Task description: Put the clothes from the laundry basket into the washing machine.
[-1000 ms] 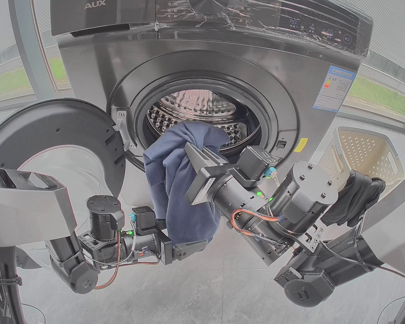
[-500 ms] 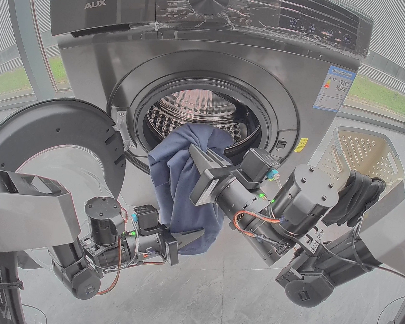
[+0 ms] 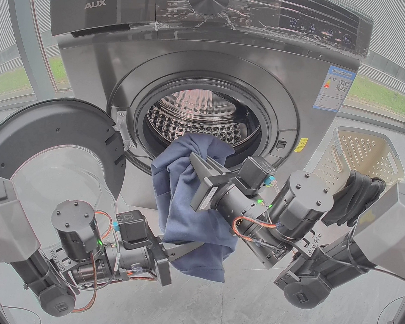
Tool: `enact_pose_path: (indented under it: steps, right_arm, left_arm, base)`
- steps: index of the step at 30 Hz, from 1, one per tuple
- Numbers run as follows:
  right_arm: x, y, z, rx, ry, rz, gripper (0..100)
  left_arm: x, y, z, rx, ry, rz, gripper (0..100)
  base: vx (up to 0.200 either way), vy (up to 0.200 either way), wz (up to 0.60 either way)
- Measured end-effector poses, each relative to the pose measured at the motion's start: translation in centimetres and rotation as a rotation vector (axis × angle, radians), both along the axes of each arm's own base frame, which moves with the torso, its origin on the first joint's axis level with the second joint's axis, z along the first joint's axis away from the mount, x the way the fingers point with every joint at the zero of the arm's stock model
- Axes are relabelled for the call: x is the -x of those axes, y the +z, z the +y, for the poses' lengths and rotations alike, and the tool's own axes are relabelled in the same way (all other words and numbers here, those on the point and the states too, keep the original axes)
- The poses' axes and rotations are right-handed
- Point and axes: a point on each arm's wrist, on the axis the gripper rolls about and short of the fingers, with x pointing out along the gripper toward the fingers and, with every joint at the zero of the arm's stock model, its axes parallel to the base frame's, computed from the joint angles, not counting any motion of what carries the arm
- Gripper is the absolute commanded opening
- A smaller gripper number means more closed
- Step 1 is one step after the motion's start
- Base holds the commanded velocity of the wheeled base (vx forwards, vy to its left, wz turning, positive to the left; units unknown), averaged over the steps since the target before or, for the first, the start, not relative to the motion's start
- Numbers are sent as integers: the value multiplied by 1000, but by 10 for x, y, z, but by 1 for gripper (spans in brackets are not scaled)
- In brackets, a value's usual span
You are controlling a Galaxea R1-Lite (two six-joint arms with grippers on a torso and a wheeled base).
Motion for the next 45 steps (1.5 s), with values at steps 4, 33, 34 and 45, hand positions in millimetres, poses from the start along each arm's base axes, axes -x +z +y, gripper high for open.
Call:
enact_pose_path:
  steps: [4, 33, 34, 45]
  right_arm:
    - [-1, -2, 1, -3, 1, -1, 100]
    - [-25, -45, -66, 137, -183, 153, 100]
    - [-27, -47, -67, 140, -189, 158, 100]
    - [-51, -70, -88, 173, -268, 207, 100]
  left_arm:
    - [5, 6, 0, 11, 5, -15, 0]
    - [-30, 55, 12, 221, 209, -90, 0]
    - [-29, 56, 12, 223, 207, -93, 0]
    - [-22, 64, 14, 237, 191, -113, 0]
  base:
    - [0, 0, 0]
    - [0, 0, 0]
    - [0, 0, 0]
    - [0, 0, 0]
